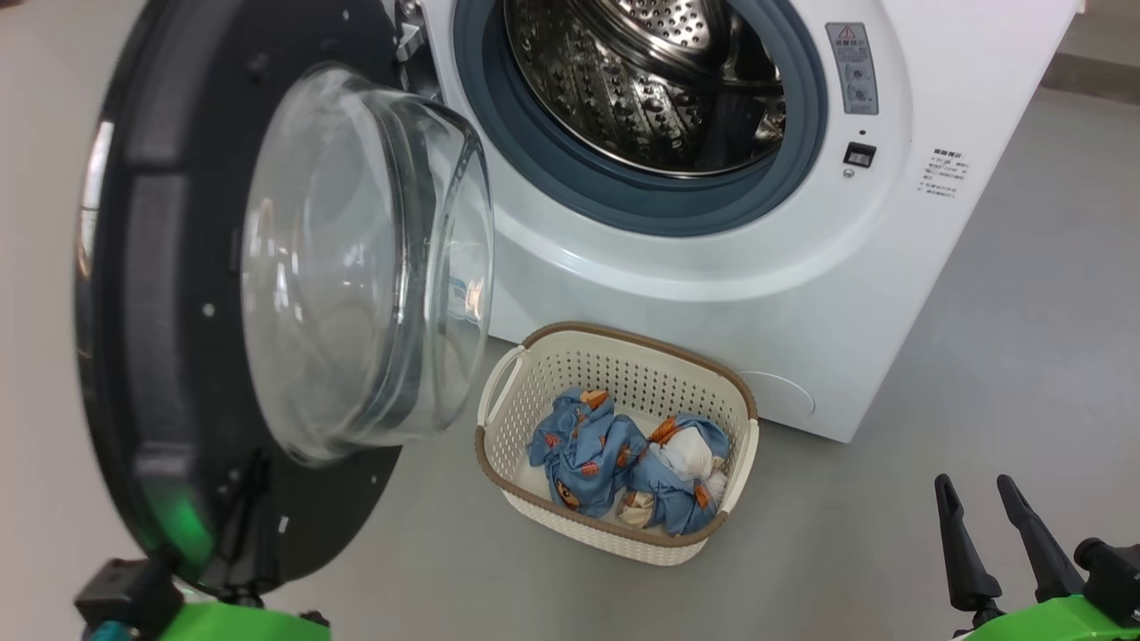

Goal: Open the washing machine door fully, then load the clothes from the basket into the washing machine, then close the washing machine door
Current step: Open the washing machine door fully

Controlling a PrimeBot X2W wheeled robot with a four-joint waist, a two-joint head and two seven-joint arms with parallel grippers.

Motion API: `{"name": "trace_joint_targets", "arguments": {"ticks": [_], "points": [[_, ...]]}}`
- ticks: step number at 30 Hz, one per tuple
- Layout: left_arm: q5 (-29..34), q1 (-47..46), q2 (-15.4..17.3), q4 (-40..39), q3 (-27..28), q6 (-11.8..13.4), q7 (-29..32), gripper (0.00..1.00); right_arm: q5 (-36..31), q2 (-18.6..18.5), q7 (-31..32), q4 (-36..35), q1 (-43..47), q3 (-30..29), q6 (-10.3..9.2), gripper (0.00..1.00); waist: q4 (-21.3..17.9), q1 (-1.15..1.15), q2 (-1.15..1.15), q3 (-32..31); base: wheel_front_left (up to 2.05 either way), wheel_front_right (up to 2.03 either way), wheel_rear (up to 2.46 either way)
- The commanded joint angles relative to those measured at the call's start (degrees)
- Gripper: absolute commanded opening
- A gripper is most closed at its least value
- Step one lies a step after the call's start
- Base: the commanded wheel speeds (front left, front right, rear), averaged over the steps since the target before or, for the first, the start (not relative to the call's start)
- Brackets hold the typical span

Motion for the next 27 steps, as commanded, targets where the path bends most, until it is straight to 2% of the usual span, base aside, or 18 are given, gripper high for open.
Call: {"name": "trace_joint_targets", "arguments": {"ticks": [1,12,20,27], "points": [[0.3,-3.75,2.11,0.03,3.94,0.5,-0.38,0.0,-0.69,-1.26,-0.7,-1.43,-0.96,1.24,0.43,1.0,-0.12,0.0,0.0,0.88,0.0,0.0,0.0],[0.63,-9.64,5.42,4.94,14.29,2.08,-0.38,0.0,-0.69,-2.22,-0.7,-1.56,-2.25,0.77,0.43,1.0,-1.32,0.0,0.0,4.22,0.0,0.0,0.0],[1.69,-13.33,8.05,8.61,19.97,1.8,-0.38,0.0,-0.75,-2.93,-0.7,-1.59,-3.41,0.52,0.43,1.0,-1.45,0.0,0.0,6.24,0.0,0.0,0.0],[2.34,-17.89,12.22,13.7,26.29,0.56,-0.38,0.0,-0.79,-3.83,-0.7,-1.8,-5.25,1.04,0.43,1.0,-2.12,0.0,0.0,8.99,0.0,0.0,0.0]]}}
